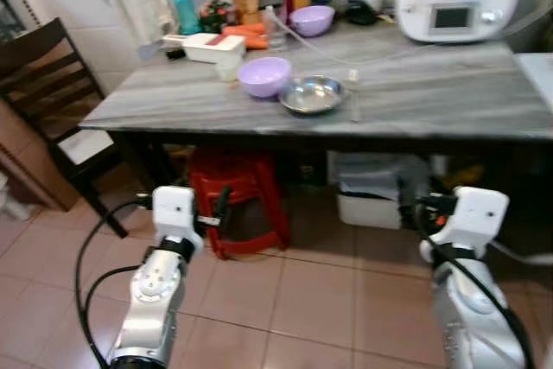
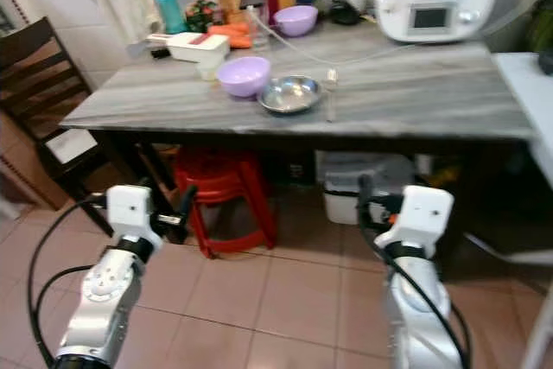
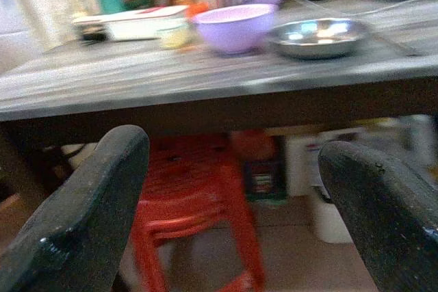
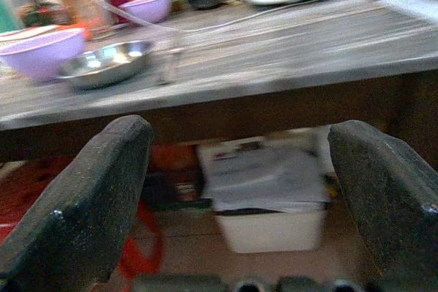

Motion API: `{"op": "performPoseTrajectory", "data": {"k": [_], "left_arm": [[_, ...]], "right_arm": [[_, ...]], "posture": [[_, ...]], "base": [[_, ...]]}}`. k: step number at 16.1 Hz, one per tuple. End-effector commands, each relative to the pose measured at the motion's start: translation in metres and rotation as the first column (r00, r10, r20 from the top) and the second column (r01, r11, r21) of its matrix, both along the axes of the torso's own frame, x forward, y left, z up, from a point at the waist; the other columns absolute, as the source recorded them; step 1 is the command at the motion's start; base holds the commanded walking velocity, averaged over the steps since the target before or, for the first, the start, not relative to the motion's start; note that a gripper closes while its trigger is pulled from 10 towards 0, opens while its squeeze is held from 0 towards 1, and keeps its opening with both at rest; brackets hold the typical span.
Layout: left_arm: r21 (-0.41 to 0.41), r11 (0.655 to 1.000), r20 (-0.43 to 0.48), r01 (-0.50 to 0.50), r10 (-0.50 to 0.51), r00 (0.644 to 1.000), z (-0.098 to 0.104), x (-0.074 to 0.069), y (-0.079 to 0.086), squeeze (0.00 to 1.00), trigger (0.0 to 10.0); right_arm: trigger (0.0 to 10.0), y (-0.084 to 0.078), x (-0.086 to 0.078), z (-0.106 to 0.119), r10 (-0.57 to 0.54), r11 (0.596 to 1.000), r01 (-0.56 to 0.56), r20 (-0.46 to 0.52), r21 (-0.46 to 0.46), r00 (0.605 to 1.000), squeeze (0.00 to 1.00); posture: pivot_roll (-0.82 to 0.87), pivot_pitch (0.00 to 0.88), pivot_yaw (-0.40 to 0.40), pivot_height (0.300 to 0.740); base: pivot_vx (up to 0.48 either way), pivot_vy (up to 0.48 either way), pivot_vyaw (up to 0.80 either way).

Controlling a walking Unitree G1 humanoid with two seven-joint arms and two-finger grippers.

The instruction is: Setting the table

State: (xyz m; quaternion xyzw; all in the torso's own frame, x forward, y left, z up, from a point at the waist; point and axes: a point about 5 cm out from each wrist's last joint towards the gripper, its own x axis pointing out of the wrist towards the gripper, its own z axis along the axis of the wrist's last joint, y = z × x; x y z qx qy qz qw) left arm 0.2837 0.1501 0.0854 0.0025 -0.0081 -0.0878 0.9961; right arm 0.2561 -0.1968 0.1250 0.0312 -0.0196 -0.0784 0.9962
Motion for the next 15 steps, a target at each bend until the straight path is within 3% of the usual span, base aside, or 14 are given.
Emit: {"op": "performPoseTrajectory", "data": {"k": [1, 12, 15], "left_arm": [[0.017, 0.999, 0.008, -0.028, 0.028, 1.0, 0.0011, 0.0005, 0.011, 0.0, 10.0], [0.002, 0.999, 0.022, 0.054, -0.054, 0.998, 0.001, -0.0024, 0.0067, 0.0, 10.0], [-0.002, 0.998, 0.017, 0.065, -0.065, 0.998, 0.0002, -0.0033, 0.0049, 0.0, 10.0]], "right_arm": [[10.0, 0.0088, 0.0029, 0.0005, 0.03, 0.999, -0.03, 0.001, 0.023, 1.0, 0.0], [10.0, 0.0107, 0.0061, 0.002, 0.042, 0.999, -0.043, 0.009, 0.033, 0.999, 0.0], [10.0, 0.0111, 0.0056, 0.0013, 0.044, 0.998, -0.044, 0.008, 0.037, 0.999, 0.0]], "posture": [[-0.13, 0.0, 0.129, 0.74], [-0.13, 0.0, 0.128, 0.74], [-0.13, 0.0, 0.128, 0.74]], "base": [[-0.247, 0.0, 0.0], [0.0, 0.0, 0.0], [0.0, -0.278, 0.0]]}}
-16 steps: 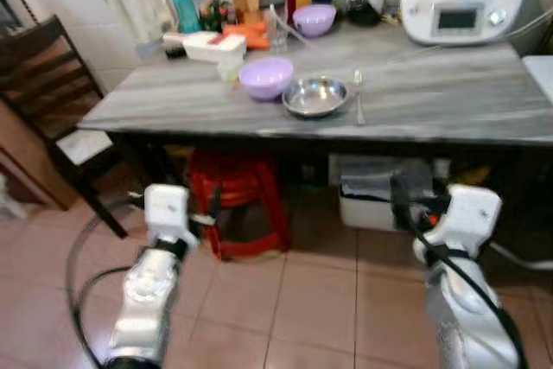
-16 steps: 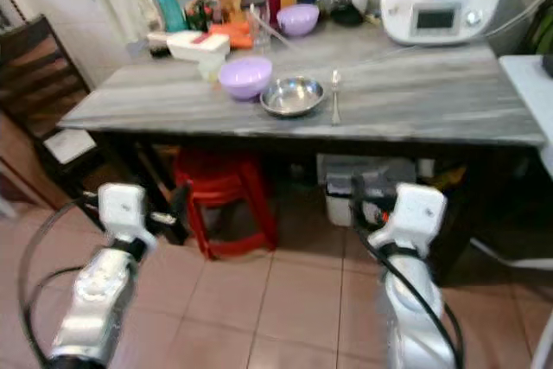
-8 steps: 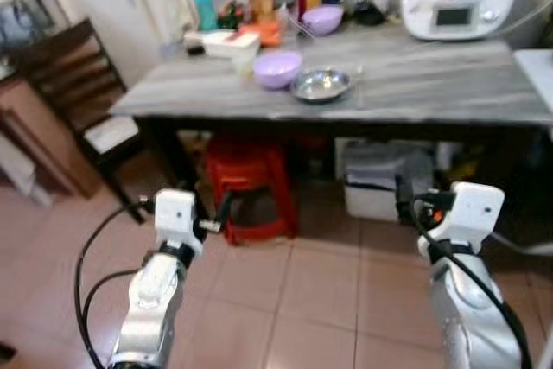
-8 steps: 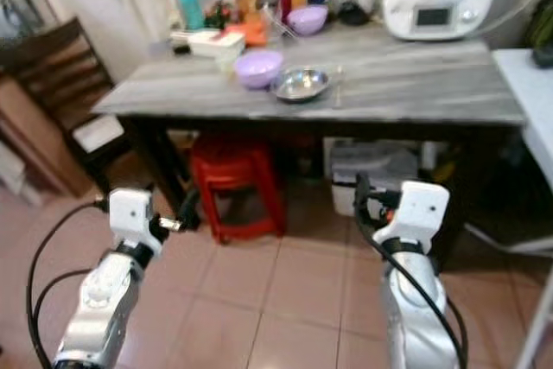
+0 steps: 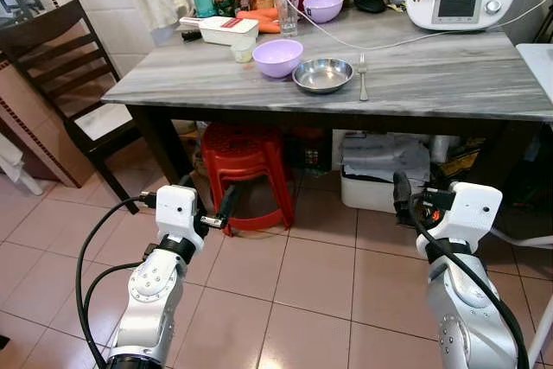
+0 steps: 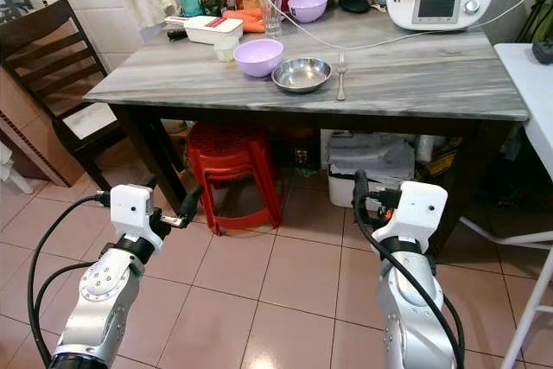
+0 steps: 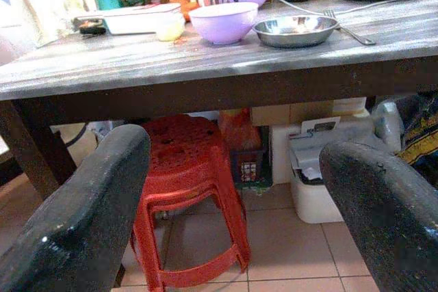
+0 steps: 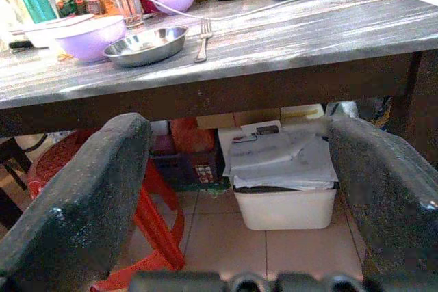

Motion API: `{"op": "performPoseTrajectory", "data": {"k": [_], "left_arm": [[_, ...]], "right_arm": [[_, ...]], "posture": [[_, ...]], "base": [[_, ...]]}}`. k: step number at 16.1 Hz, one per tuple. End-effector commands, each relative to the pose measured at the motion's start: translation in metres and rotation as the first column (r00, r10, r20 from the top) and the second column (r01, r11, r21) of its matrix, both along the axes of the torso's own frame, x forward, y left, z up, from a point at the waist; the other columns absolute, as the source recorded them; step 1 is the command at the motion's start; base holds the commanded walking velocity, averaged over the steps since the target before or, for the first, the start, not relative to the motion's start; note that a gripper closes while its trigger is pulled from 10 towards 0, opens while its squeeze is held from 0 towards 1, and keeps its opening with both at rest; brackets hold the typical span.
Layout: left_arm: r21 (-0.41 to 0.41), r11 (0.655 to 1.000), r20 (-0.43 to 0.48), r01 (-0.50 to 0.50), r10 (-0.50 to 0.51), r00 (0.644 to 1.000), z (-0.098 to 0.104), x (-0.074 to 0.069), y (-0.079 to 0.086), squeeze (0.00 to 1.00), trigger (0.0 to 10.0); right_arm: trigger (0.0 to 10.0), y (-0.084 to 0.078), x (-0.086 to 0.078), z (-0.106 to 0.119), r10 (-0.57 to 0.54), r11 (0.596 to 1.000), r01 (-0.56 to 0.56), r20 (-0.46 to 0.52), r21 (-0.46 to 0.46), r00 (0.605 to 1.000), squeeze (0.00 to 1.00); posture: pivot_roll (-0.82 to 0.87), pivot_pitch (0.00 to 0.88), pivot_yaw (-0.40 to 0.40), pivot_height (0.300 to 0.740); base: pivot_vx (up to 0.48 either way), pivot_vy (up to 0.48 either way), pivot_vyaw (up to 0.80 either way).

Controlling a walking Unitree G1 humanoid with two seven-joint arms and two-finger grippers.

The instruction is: Setting the table

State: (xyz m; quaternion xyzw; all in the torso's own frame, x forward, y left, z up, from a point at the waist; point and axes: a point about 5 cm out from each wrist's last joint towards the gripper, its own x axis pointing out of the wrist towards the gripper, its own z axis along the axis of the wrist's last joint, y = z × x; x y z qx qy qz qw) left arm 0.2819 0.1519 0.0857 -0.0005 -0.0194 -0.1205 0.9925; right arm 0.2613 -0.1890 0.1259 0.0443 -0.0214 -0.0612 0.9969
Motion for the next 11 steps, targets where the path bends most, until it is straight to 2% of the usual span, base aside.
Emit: {"op": "performPoseTrajectory", "data": {"k": [1, 3, 7, 11], "left_arm": [[0.006, 1.0, -0.005, 0.0, 0.0, 1.0, 0.0002, -0.0015, 0.0031, 0.0, 10.0], [0.004, 1.0, -0.006, 0.003, -0.003, 1.0, 0.0003, -0.0017, 0.0029, 0.0, 10.0], [0.002, 1.0, -0.007, 0.007, -0.007, 1.0, 0.0004, -0.0013, 0.0022, 0.0, 10.0], [-0.001, 1.0, -0.005, 0.009, -0.009, 1.0, 0.0012, -0.0006, 0.0012, 0.0, 10.0]], "right_arm": [[10.0, 0.0033, 0.0004, 0.0004, 0.007, 1.0, -0.007, -0.002, 0.013, 1.0, 0.0], [10.0, 0.0031, 0.0001, 0.0001, 0.004, 1.0, -0.004, -0.006, 0.013, 1.0, 0.0], [10.0, 0.0025, 0.0002, -0.0003, 0.001, 1.0, -0.001, -0.008, 0.014, 1.0, 0.0], [10.0, 0.0021, 0.002, 0.0004, 0.002, 1.0, -0.002, -0.004, 0.014, 1.0, 0.0]], "posture": [[-0.13, 0.0, 0.132, 0.74], [-0.13, 0.0, 0.134, 0.74], [-0.13, 0.0, 0.134, 0.74], [-0.13, 0.0, 0.133, 0.74]], "base": [[0.0, -0.307, 0.0], [0.0, -0.311, 0.0], [0.0, -0.315, -0.48], [0.0, -0.318, 0.0]]}}
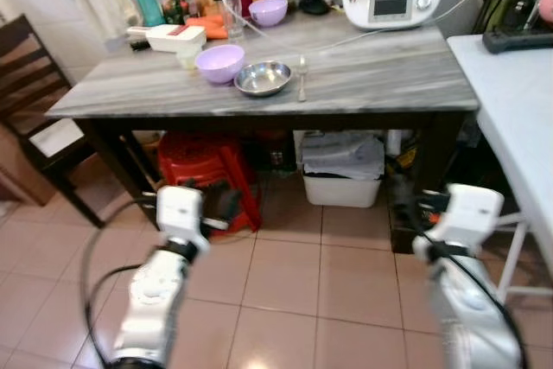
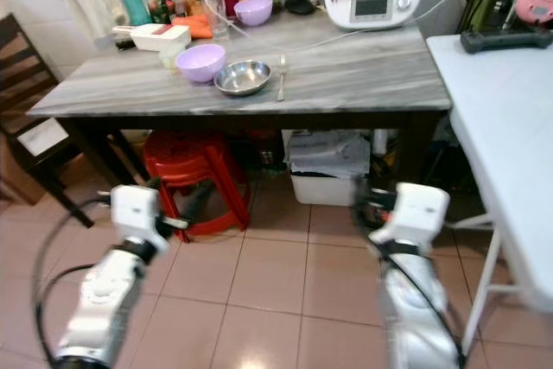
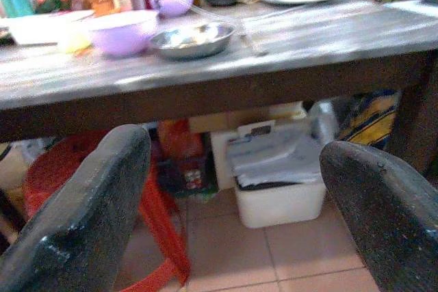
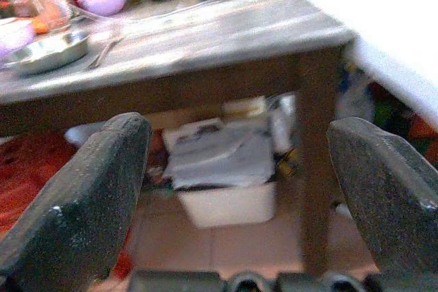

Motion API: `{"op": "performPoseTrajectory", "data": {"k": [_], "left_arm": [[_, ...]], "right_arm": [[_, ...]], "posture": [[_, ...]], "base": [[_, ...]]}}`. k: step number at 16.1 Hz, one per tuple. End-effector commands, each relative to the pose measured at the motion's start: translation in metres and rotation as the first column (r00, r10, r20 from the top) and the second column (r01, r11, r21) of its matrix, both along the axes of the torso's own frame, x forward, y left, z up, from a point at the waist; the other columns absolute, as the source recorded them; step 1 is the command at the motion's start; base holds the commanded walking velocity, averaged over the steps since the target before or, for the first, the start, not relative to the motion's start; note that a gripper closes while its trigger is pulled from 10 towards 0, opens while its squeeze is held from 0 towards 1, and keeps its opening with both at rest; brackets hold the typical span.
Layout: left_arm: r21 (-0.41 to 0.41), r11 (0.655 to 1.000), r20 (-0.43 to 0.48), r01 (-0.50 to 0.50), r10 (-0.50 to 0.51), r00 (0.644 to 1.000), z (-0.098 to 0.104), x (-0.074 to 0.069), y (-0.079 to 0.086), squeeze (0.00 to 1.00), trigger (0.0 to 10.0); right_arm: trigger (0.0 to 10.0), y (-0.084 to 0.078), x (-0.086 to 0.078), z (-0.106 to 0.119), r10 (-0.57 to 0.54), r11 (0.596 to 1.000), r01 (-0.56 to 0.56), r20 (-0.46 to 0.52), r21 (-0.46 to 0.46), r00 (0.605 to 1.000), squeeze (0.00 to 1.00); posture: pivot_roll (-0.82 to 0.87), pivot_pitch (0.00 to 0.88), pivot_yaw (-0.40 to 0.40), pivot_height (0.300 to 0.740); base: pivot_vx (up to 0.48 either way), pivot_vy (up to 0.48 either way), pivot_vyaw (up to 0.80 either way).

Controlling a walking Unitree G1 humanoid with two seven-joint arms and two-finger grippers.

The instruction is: Setting the table

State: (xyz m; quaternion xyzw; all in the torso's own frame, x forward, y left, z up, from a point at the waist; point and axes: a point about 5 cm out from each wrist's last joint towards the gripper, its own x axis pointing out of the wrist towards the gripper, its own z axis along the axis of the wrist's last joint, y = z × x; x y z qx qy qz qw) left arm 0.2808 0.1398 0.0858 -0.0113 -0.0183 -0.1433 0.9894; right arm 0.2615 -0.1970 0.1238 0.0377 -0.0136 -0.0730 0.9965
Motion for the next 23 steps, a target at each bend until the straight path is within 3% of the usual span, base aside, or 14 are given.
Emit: {"op": "performPoseTrajectory", "data": {"k": [1, 23], "left_arm": [[0.018, 0.999, 0.0, -0.036, 0.036, 0.999, 0.0013, 0.0006, 0.0129, 0.0, 10.0], [-0.007, 1.0, 0.01, 0.013, -0.013, 1.0, 0.0083, 0.0011, 0.0055, 0.0, 10.0]], "right_arm": [[10.0, 0.01, 0.0021, 0.0028, 0.025, 0.999, -0.025, 0.014, 0.025, 1.0, 0.0], [10.0, 0.0116, 0.0032, 0.0062, 0.02, 1.0, -0.02, 0.025, 0.007, 0.999, 0.0]], "posture": [[-0.13, 0.0, 0.132, 0.74], [-0.14, 0.0, 0.136, 0.74]], "base": [[0.0, -0.311, 0.0], [0.0, -0.322, 0.0]]}}
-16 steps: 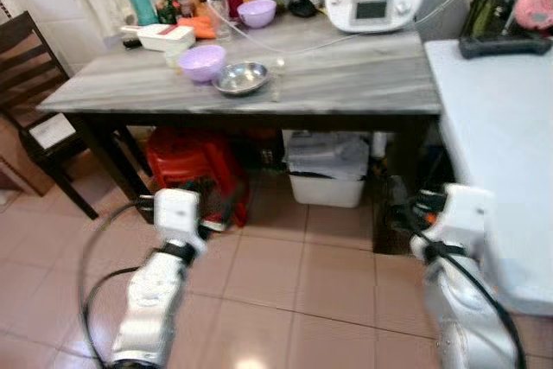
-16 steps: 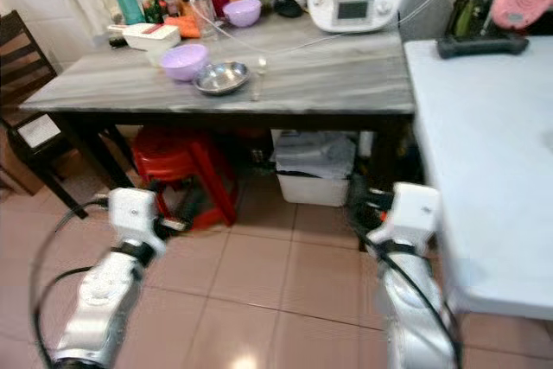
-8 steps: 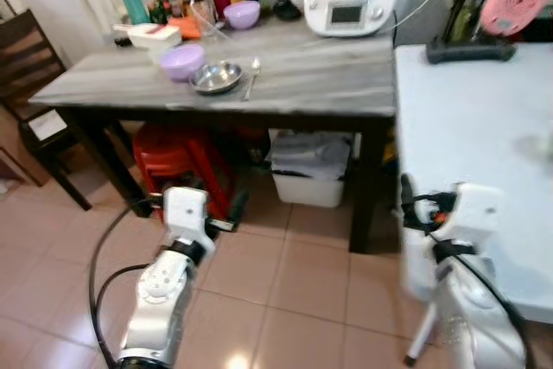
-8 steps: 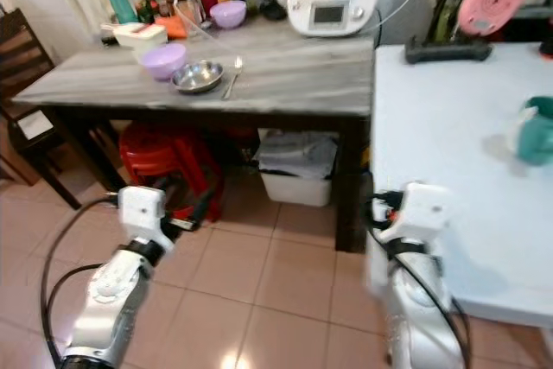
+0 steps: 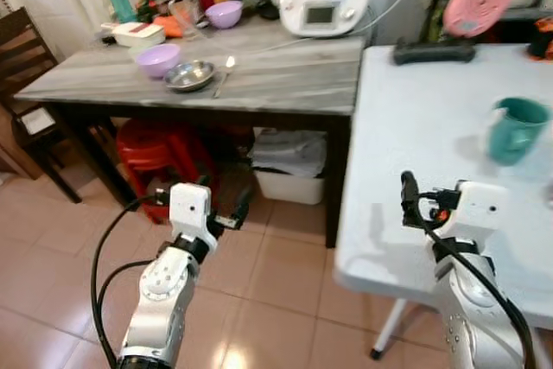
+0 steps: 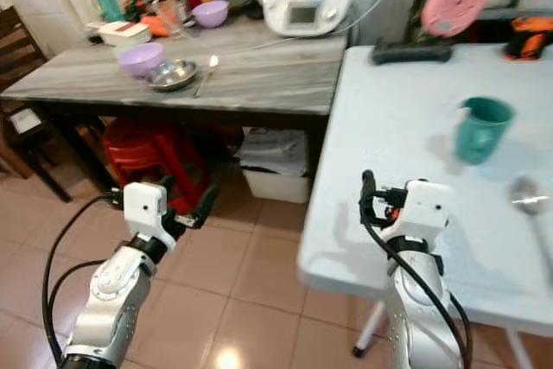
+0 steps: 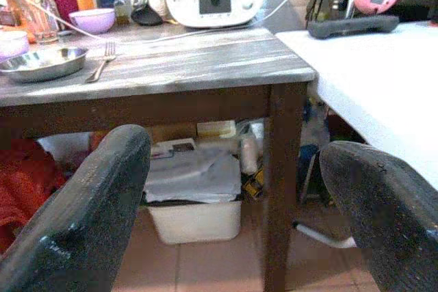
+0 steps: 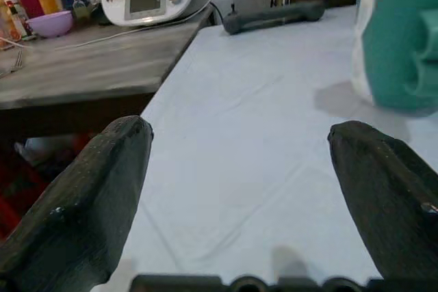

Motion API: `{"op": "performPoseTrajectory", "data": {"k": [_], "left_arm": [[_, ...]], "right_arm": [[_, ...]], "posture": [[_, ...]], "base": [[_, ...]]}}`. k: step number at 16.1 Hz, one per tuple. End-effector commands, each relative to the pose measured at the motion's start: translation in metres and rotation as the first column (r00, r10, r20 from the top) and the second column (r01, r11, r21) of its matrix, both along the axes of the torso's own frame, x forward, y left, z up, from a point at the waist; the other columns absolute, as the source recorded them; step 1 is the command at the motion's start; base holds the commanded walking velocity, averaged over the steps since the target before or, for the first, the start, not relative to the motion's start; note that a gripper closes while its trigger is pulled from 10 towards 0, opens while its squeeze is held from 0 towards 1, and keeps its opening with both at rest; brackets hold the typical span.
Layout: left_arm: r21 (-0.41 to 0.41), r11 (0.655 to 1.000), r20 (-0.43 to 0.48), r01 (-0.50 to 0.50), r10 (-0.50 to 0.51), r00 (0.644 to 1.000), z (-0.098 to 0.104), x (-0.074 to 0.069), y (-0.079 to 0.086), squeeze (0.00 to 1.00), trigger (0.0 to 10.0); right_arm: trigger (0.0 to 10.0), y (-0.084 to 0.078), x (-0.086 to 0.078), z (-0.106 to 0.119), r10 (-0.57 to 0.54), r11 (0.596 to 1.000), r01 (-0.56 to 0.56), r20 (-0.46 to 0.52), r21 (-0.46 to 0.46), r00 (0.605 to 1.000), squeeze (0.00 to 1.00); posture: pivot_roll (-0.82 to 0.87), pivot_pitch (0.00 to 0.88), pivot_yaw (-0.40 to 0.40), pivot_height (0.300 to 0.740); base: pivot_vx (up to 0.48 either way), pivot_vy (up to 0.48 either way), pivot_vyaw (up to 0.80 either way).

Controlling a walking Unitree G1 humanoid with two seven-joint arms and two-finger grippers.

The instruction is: Setting the table

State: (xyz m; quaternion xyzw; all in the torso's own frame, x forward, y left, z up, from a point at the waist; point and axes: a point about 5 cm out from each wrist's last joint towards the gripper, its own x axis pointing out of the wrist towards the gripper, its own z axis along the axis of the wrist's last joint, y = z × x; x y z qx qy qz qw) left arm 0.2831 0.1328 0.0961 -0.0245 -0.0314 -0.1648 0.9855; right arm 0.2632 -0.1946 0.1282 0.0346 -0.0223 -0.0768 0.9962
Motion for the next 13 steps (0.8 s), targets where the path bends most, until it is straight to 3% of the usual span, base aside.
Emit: {"op": "performPoseTrajectory", "data": {"k": [1, 9, 13], "left_arm": [[0.023, 0.999, -0.013, -0.029, 0.029, 0.999, -0.0021, -0.0013, 0.0123, 0.0, 10.0], [0.024, 1.0, -0.015, -0.018, 0.018, 1.0, -0.0018, -0.0012, 0.0109, 0.0, 10.0], [0.025, 1.0, -0.017, -0.011, 0.012, 1.0, -0.002, -0.0003, 0.0096, 0.0, 10.0]], "right_arm": [[10.0, 0.009, 0.0013, 0.0013, 0.026, 1.0, -0.026, 0.006, 0.013, 1.0, 0.0], [10.0, 0.0082, 0.0012, 0.002, 0.011, 1.0, -0.011, 0.006, 0.017, 1.0, 0.0], [10.0, 0.0086, 0.0009, 0.0008, 0.011, 1.0, -0.011, 0.002, 0.018, 1.0, 0.0]], "posture": [[-0.13, 0.0, 0.137, 0.74], [-0.14, 0.0, 0.14, 0.74], [-0.14, 0.0, 0.144, 0.74]], "base": [[0.0, -0.315, 0.0], [0.0, -0.316, 0.0], [0.0, -0.315, -0.35]]}}
